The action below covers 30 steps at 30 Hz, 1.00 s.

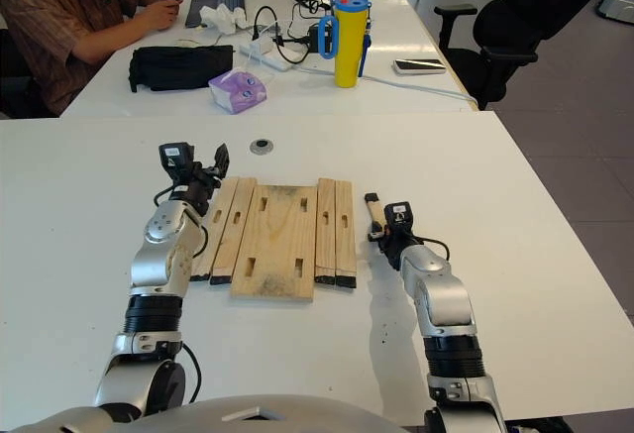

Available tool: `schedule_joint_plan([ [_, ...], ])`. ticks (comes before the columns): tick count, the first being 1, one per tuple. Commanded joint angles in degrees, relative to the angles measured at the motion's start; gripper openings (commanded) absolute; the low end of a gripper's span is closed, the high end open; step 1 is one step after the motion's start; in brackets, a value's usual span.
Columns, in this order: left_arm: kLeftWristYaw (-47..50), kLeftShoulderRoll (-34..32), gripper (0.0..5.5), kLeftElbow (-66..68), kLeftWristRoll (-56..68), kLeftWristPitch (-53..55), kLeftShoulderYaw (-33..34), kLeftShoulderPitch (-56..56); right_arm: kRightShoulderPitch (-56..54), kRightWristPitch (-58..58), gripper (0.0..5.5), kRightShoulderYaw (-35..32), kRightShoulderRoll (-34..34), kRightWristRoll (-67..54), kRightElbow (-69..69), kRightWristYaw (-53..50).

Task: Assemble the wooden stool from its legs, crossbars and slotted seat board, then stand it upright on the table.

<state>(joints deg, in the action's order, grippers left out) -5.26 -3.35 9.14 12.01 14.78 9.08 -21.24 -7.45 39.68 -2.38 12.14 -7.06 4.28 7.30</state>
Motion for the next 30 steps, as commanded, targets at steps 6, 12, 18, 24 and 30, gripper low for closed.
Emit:
schedule_joint_plan([
  [6, -5.2, 1.09, 3.46, -3.63, 19.11, 16.32, 6.44, -6.88, -5.95, -17.12, 1.3, 2.66, -2.6, -0.36, 0.84, 3.87],
  [12, -4.77, 4.24, 3.46, -6.68, 37.57, 29.34, 11.51, -10.58, -7.87, -24.98, 1.3, 7.8, -5.3, -1.95, 0.67, 10.8],
  [18, -4.3, 2.69, 3.46, -6.18, 44.25, 37.78, 11.08, -11.1, -5.24, -29.12, 1.3, 9.96, -5.11, -3.56, 2.5, 15.98],
  [24, -4.26, 2.39, 3.46, -6.34, 45.71, 40.14, 10.18, -11.7, -4.65, -31.09, 1.3, 10.8, -4.73, -3.31, 3.46, 18.23],
  [30, -4.91, 1.61, 2.88, -5.74, 45.39, 40.56, 9.42, -11.66, -3.71, -31.27, 1.3, 11.94, -4.73, -3.23, 4.58, 19.4],
])
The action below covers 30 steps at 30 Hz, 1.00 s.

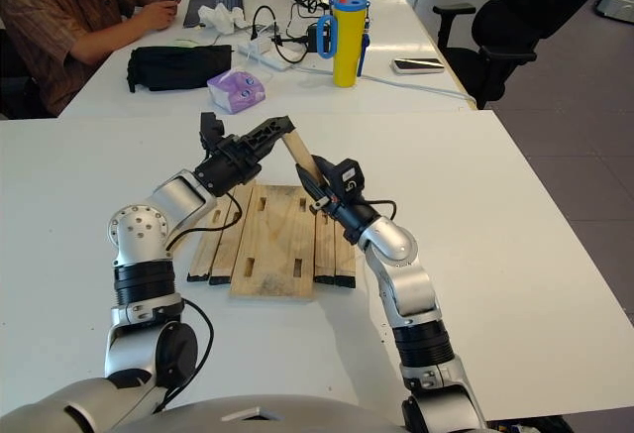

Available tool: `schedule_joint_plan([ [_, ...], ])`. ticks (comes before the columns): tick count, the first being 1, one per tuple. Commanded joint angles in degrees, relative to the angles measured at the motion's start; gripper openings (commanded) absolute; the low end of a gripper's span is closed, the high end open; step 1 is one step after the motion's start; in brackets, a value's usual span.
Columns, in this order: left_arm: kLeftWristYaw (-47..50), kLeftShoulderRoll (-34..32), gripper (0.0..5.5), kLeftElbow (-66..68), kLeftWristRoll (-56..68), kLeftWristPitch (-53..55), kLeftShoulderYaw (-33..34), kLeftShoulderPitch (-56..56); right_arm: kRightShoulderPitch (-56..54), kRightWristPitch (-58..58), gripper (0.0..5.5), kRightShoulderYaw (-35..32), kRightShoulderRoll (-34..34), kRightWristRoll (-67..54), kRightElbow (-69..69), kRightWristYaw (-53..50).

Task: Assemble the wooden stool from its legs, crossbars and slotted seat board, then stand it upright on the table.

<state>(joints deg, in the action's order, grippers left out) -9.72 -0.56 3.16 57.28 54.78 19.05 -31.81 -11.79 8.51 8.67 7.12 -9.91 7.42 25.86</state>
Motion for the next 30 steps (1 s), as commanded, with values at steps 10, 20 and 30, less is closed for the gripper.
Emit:
schedule_joint_plan([
  [10, -1.78, -2.32, 1.34, -0.27, 0.26, 1.62, -1.93, -0.95, 1.9, 0.09, 1.3, 1.01, 0.2, -0.5, 2.45, 0.91],
  [20, -2.62, -3.18, 0.42, -0.5, -0.33, 1.38, -2.5, -1.18, 2.79, 0.6, 1.3, 0.03, 0.45, -0.41, 2.48, 0.09],
  [30, -1.91, -1.97, 0.42, -2.78, -6.01, -6.81, -3.86, 0.97, 4.3, 5.61, 2.49, 0.43, 1.36, -0.82, 0.13, -0.18],
])
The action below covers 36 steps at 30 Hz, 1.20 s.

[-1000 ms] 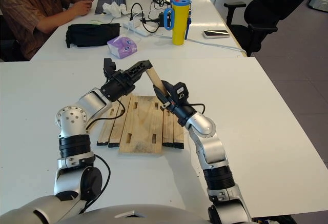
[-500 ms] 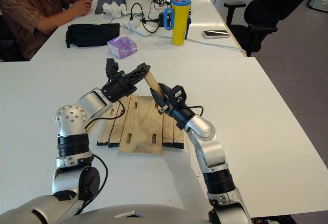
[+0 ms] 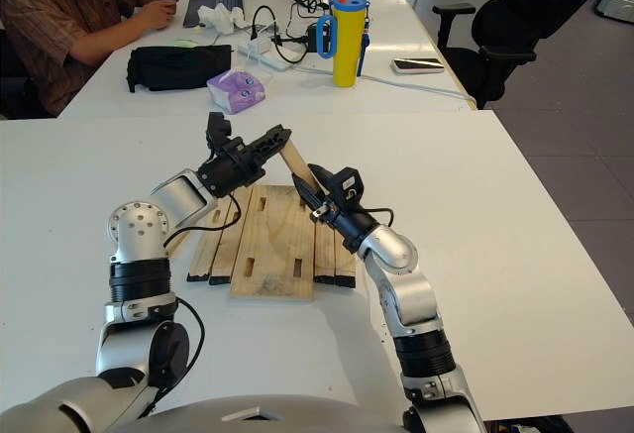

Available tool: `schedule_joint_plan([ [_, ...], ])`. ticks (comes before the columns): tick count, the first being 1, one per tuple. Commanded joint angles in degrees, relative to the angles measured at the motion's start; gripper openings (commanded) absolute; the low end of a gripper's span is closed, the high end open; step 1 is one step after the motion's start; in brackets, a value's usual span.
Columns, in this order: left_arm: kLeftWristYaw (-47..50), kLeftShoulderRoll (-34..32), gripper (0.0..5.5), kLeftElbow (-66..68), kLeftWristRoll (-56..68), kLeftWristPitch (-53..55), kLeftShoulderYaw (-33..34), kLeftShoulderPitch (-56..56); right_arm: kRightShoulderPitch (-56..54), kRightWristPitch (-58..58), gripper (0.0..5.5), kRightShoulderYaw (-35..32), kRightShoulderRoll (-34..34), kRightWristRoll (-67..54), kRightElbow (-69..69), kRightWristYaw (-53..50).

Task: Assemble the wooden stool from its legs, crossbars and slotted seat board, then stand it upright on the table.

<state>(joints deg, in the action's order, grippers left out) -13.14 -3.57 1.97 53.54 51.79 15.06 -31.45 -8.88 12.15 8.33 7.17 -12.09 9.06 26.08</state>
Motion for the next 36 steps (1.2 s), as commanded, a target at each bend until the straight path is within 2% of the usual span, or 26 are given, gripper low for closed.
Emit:
schedule_joint_plan([
  [1, 1.97, 1.21, 0.42, -2.67, -3.21, -5.13, -0.2, 0.79, 1.49, 2.35, 2.65, 1.06, 1.78, 2.06, -1.98, -0.44],
  [5, 4.94, 1.26, 0.42, -8.42, -10.3, -12.56, -2.18, 3.68, 2.43, 4.02, 2.84, -1.57, 1.94, 2.11, -3.65, -2.95],
  [9, 7.69, 1.56, 0.42, -17.1, -19.34, -20.33, -5.94, 11.51, 1.08, 4.87, 2.84, -5.59, 1.81, 2.11, -5.76, -6.64],
  [14, 11.52, 1.59, 0.42, -24.17, -27.0, -25.08, -7.48, 22.36, -0.94, 5.51, 2.84, -10.24, 0.87, 0.05, -7.82, -9.42],
  [23, 11.3, 2.66, 0.42, -20.01, -31.98, -30.57, -8.42, 27.01, -2.28, 5.66, 2.84, -10.89, 0.19, -0.29, -8.95, -10.43],
  [29, 9.67, 2.32, 0.42, -11.08, -32.88, -34.54, -6.98, 24.6, -2.48, 5.94, 2.84, -10.64, -0.06, -0.54, -9.35, -10.12],
  [36, 9.87, 2.73, 0.42, -10.8, -32.69, -35.96, -6.1, 24.41, -2.17, 6.45, 2.84, -10.6, -0.07, -0.56, -9.48, -9.77],
])
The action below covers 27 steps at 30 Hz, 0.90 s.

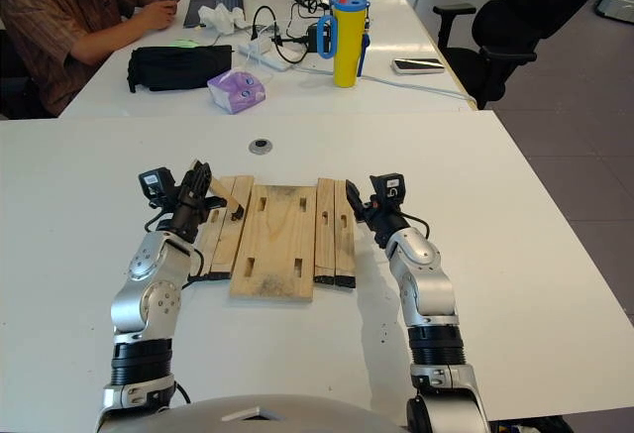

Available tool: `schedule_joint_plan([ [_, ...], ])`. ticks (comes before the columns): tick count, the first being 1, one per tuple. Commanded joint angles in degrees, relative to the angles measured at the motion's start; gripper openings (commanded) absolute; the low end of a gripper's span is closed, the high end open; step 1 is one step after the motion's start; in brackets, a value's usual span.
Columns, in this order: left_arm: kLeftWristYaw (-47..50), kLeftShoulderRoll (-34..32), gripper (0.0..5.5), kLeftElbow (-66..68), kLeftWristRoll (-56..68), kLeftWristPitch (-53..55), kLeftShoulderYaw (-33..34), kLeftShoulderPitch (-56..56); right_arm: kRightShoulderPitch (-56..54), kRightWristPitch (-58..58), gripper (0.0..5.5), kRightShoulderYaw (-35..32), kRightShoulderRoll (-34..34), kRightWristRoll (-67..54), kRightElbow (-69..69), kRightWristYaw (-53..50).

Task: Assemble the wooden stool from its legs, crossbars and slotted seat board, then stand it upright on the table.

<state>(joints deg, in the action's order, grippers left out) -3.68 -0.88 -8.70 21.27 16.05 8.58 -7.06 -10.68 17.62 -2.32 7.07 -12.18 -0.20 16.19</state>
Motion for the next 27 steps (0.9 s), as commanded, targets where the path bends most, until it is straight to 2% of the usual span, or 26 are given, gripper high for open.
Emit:
schedule_joint_plan([
  [1, 0.87, 0.42, 0.42, -1.25, 0.0, -0.06, 0.65, 0.39, -0.15, 1.03, 2.84, 0.15, -0.03, -0.43, -0.08, 0.12],
  [8, 2.05, 1.67, 0.42, -6.04, -0.26, 0.37, -0.13, 2.92, 1.0, 1.22, 2.84, 0.75, -0.44, -0.31, 0.57, -0.06],
  [17, 2.84, 2.41, 0.42, -3.85, -1.72, -1.11, 0.36, 3.75, 0.06, 1.55, 2.84, 1.14, 0.01, -0.39, -0.2, 0.84],
  [27, 2.36, 2.01, 0.42, 1.1, -2.52, -3.15, 0.57, -0.17, -0.01, 1.92, 2.84, 1.83, -0.03, -0.25, -0.09, 1.4],
])
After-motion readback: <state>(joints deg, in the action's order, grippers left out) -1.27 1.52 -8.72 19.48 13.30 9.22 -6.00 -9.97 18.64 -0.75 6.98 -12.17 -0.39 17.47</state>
